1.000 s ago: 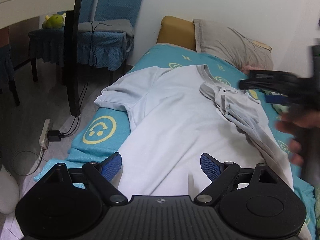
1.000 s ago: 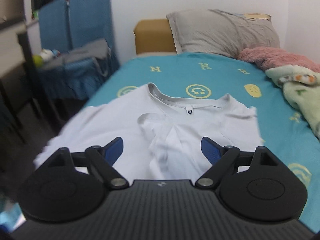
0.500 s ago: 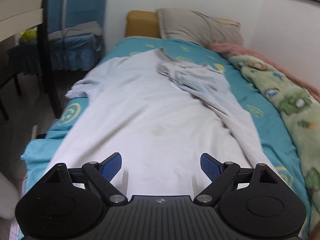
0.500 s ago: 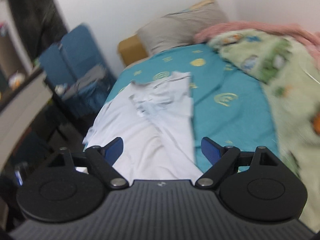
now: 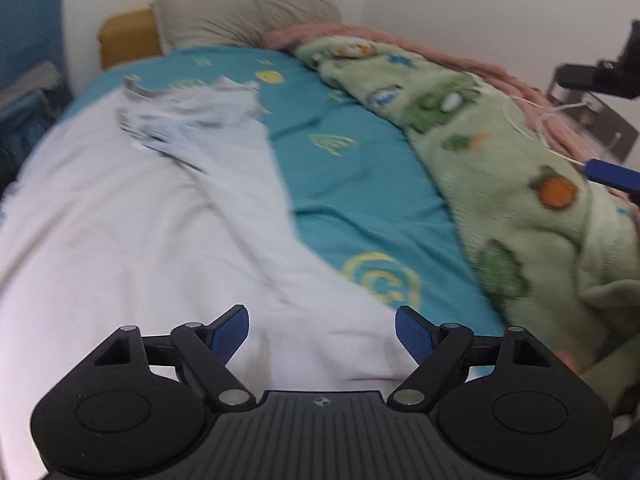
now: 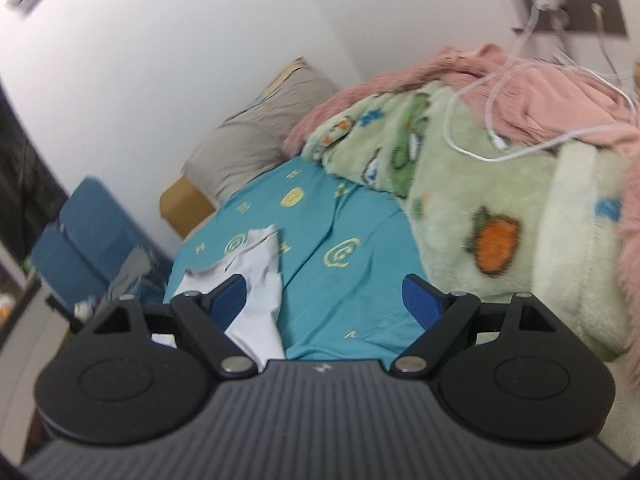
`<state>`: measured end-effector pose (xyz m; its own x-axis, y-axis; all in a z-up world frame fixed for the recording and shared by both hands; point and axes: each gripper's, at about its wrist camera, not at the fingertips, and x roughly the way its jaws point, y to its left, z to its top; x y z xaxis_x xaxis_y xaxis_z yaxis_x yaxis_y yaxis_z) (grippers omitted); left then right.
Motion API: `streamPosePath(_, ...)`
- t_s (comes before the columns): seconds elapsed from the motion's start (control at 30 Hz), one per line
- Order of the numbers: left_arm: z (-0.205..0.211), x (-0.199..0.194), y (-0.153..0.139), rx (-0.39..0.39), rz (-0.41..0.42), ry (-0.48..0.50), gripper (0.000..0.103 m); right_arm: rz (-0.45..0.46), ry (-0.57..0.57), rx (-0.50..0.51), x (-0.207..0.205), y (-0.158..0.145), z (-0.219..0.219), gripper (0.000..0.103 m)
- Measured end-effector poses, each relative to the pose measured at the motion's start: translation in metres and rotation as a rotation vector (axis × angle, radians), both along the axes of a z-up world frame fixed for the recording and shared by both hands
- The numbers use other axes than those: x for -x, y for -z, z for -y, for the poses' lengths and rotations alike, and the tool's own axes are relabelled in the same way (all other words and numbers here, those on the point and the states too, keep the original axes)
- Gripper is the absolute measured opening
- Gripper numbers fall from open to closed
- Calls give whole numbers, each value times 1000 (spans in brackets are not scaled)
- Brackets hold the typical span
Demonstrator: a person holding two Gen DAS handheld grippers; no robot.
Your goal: Fold clothes
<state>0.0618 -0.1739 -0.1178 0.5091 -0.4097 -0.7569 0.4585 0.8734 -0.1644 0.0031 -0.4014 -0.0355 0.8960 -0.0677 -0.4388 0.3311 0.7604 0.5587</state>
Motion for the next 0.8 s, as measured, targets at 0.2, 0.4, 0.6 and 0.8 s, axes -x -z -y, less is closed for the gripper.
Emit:
streamPosePath(0.2, 57, 11, 19, -12, -81, 119, 65, 27, 82, 14, 10, 2, 11, 86)
streamPosePath(0.4, 83, 16, 48, -87, -124, 185, 38, 15, 75, 33, 7, 5, 12, 86)
streamPosePath(0.6, 75, 16, 47, -84, -107, 202, 0, 4, 76, 14, 4, 9, 14, 86)
streamPosePath(0.8, 25, 18, 10, 55, -98, 164, 0, 38, 96, 0, 9, 7, 15, 86)
